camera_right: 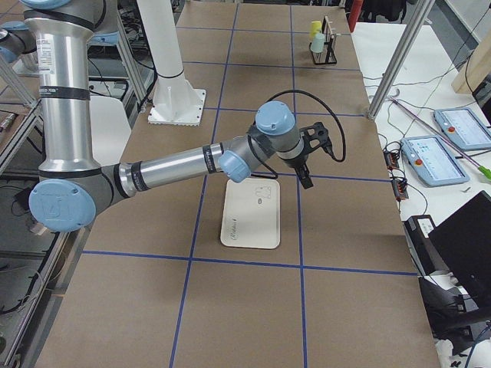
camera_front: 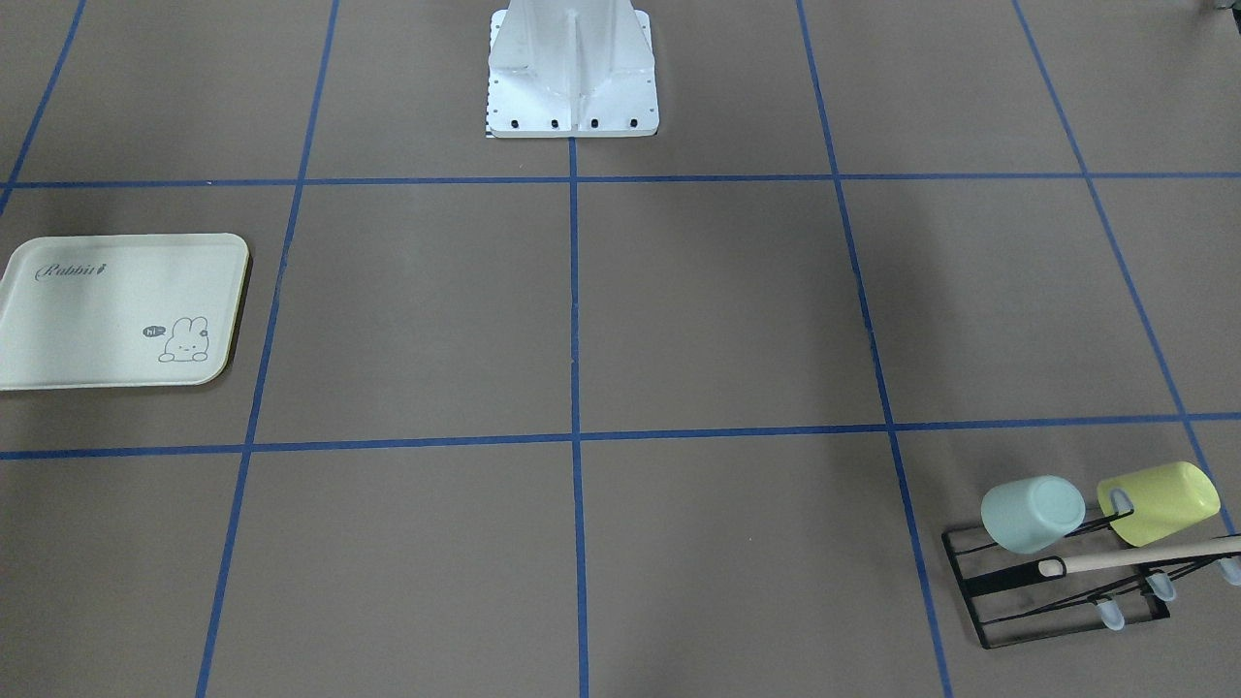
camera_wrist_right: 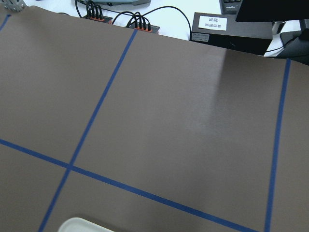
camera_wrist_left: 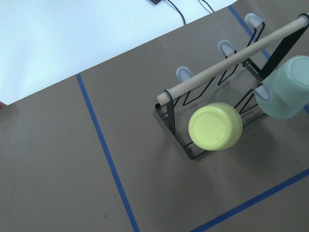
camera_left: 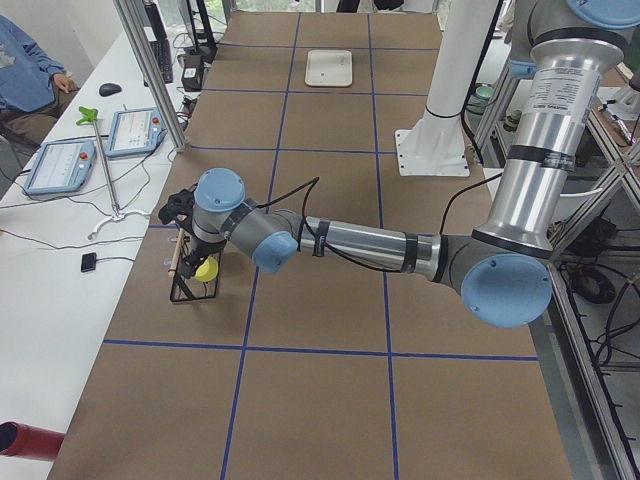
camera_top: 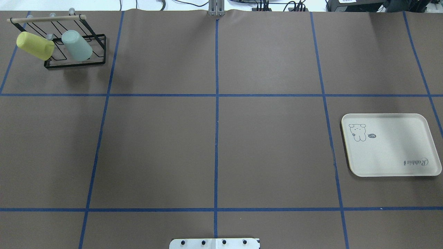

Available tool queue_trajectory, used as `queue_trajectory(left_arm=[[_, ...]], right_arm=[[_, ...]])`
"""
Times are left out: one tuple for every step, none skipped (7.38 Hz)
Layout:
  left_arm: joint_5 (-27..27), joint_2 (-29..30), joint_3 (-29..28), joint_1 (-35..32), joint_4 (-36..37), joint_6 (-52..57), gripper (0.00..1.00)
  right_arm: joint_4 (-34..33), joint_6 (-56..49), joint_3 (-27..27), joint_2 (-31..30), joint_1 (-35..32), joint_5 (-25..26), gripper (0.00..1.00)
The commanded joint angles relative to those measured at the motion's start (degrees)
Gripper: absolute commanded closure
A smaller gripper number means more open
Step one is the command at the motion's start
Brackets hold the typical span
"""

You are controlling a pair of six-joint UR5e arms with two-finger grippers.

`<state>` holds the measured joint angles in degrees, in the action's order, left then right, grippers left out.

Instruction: Left arm grabs green cup and hands to right arm on tray

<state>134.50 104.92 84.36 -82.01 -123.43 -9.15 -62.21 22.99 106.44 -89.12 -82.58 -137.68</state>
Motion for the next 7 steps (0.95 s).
queue_trajectory(left_arm=[[-0.29,7.02,-1.30,9.56,-2.17,-14.07,0.00],[-0.47,7.84,-1.30,11.42,-2.08,-17.18,0.00],[-2.73,8.19,-2.00,12.13,-1.99,-17.65,0.00],[-5.80,10.11,-4.53,12.92,-1.91,-18.52,0.00],[-8.88,11.44,-6.03,14.50,-1.90,-19.75,0.00],[-11.95,12.32,-7.88,16.25,-1.90,-19.85,0.00],[-13.55,12.68,-9.55,17.05,-1.99,-19.68,0.00]], right_arm=[[0.07,8.71,0.96,3.15,6.08,2.22,0.00],[0.07,12.13,0.97,4.47,9.24,5.54,0.00],[0.07,14.34,0.97,5.61,11.54,7.32,0.00],[0.07,14.37,1.05,5.71,11.82,7.51,0.00],[0.15,14.45,1.05,5.71,11.82,7.51,0.00],[0.16,14.45,1.05,5.62,11.82,7.51,0.00],[0.16,14.45,1.05,5.62,11.91,7.42,0.00]])
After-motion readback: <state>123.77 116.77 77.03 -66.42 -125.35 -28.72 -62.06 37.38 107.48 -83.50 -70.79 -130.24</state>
